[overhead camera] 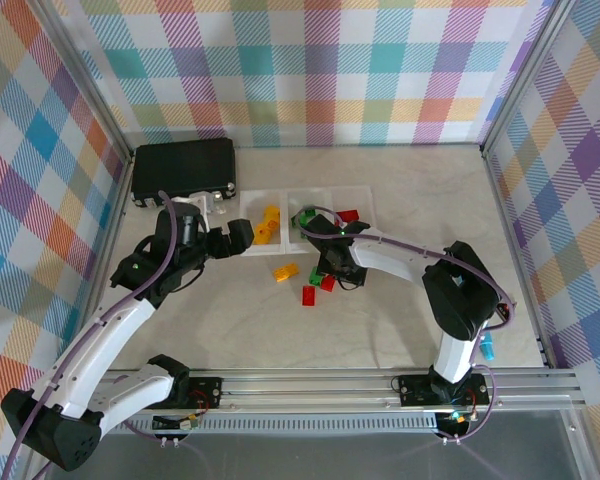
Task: Sort the legos into containers by color
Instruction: Move the lego to the center of the table.
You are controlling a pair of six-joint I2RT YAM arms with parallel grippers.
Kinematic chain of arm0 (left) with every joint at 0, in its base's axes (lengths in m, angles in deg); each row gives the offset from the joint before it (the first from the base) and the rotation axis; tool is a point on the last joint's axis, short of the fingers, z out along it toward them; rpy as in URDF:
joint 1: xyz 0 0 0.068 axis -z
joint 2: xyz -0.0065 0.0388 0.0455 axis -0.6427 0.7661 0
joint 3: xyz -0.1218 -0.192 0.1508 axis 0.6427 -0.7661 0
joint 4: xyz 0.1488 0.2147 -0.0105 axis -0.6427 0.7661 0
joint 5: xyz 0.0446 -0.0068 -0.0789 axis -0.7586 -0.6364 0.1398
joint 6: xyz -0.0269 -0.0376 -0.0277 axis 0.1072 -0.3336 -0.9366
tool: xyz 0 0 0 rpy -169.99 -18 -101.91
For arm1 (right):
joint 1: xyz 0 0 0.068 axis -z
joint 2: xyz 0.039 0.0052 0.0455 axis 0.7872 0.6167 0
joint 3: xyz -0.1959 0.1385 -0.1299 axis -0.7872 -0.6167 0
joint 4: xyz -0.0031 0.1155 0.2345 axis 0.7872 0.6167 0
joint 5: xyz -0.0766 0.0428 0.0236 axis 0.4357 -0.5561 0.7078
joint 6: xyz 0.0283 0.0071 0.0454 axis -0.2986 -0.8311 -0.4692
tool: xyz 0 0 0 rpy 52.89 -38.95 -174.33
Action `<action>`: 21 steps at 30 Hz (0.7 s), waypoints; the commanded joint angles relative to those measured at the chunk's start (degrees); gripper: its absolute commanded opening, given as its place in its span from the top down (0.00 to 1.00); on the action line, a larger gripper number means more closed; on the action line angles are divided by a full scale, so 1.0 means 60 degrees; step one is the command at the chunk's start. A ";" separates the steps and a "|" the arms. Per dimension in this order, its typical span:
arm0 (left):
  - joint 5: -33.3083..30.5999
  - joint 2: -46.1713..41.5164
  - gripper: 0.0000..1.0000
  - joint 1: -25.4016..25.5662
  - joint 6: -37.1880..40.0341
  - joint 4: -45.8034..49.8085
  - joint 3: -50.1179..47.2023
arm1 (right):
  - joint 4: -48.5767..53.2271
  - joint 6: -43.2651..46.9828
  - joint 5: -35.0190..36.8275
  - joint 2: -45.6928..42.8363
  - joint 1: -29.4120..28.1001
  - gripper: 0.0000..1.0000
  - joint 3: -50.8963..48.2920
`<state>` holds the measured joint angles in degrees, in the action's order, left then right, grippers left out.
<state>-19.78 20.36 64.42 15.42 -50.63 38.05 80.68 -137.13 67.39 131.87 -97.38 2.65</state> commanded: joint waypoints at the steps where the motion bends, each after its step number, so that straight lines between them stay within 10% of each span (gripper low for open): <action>1: 0.0117 -0.0117 0.00 -0.0130 -0.0046 -0.0023 -0.0065 | -0.0108 0.0233 -0.0165 0.0241 0.0015 0.30 0.0063; 21: -0.0201 -0.0159 0.00 -0.0130 0.0232 0.0204 -0.0225 | -0.0536 0.0846 -0.0823 0.1412 -0.0144 0.30 0.1203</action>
<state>-20.10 20.14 64.42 15.60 -50.44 37.59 77.11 -133.09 63.54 138.67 -97.84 8.40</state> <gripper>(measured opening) 0.997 0.697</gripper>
